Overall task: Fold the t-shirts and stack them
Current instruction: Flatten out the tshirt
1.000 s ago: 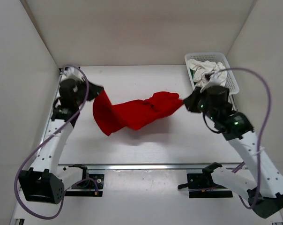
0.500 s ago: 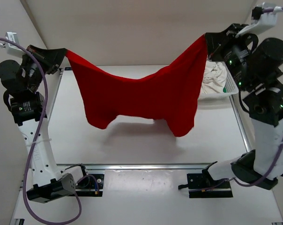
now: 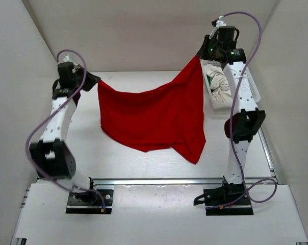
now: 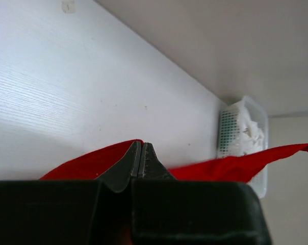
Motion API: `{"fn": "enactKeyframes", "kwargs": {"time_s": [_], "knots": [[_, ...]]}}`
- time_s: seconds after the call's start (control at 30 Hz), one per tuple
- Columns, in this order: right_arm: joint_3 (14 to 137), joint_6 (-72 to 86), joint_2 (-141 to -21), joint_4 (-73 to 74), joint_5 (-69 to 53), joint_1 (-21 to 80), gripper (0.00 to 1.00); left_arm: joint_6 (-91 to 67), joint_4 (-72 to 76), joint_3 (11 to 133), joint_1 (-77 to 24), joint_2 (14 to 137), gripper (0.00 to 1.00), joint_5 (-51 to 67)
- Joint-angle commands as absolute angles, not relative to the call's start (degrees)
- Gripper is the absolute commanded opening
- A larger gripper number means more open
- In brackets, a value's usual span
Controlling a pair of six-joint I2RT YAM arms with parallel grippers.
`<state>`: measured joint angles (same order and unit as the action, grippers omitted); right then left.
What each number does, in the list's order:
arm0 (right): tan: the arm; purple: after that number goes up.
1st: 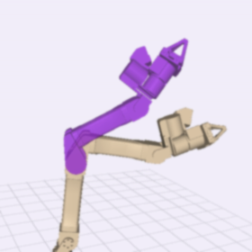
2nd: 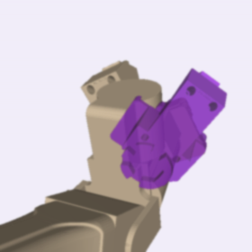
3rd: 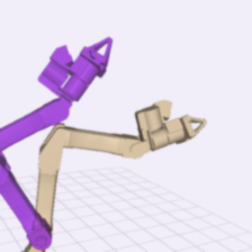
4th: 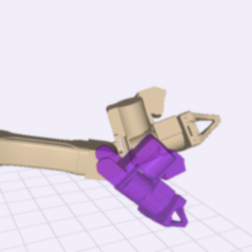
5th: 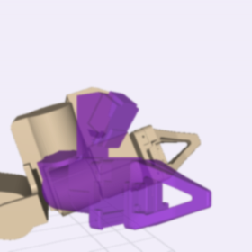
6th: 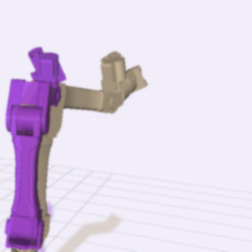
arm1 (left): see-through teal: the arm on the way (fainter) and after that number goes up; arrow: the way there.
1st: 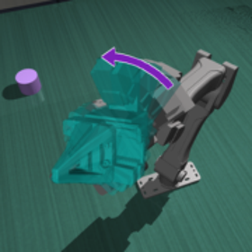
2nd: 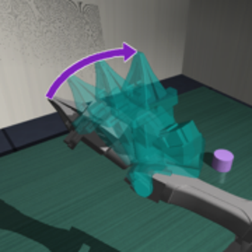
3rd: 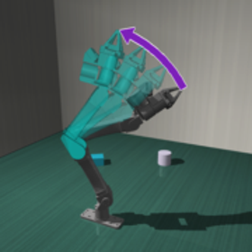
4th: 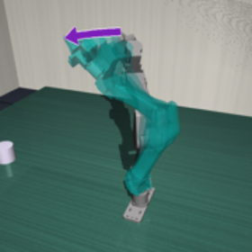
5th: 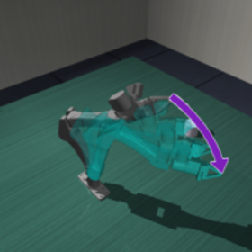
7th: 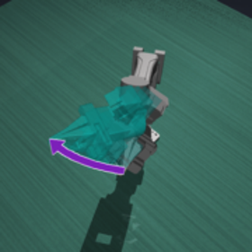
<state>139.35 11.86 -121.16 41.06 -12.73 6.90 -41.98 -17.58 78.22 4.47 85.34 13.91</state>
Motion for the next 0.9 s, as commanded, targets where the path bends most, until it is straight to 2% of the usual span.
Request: {"fn": "enactKeyframes", "kwargs": {"time_s": [0.0,0.2,0.27,0.47,0.53,0.63,0.73,0.8,0.87], "knots": [[147.91,15.98,-120.32,32.72,-17.75,4.4,0.0,-42.1,-15.99,91.1,2.55,92.52,0.0,12.39],[144.76,18.2,-110.41,17.86,-13.98,4.13,0.0,-45.61,-17.23,109.22,6.23,97.64,0.0,16.07],[144.93,16.88,-106.98,17.32,-12.49,5.35,0.0,-46.58,-17.14,113.62,8.26,97.65,0.0,16.53],[141.34,15.21,-102.66,22.13,-11.25,6.68,0.0,-45.09,-17.57,116.98,12.29,96.07,0.0,15.56],[138.61,14.33,-101.34,24.86,-10.72,7.2,0.0,-44.65,-16.36,113.31,12.65,94.58,0.0,16.17],[128.87,12.13,-97.22,27.43,-8.18,8.78,0.0,-44.12,-12.58,100.85,13.01,89.22,0.0,15.56],[108.5,11.16,-88.09,23.04,-4.93,10.28,0.0,-43.16,-9.59,90.12,12.22,83.07,0.0,14.94],[91.58,13.17,-80.02,19.09,-5.01,10.72,0.0,-42.72,-6.6,78.45,12.22,77.55,0.0,14.24],[79.71,15.2,-74.37,17.14,-6.14,10.63,0.0,-41.32,-5.36,69.55,12.66,73.5,0.0,13.1]]}}
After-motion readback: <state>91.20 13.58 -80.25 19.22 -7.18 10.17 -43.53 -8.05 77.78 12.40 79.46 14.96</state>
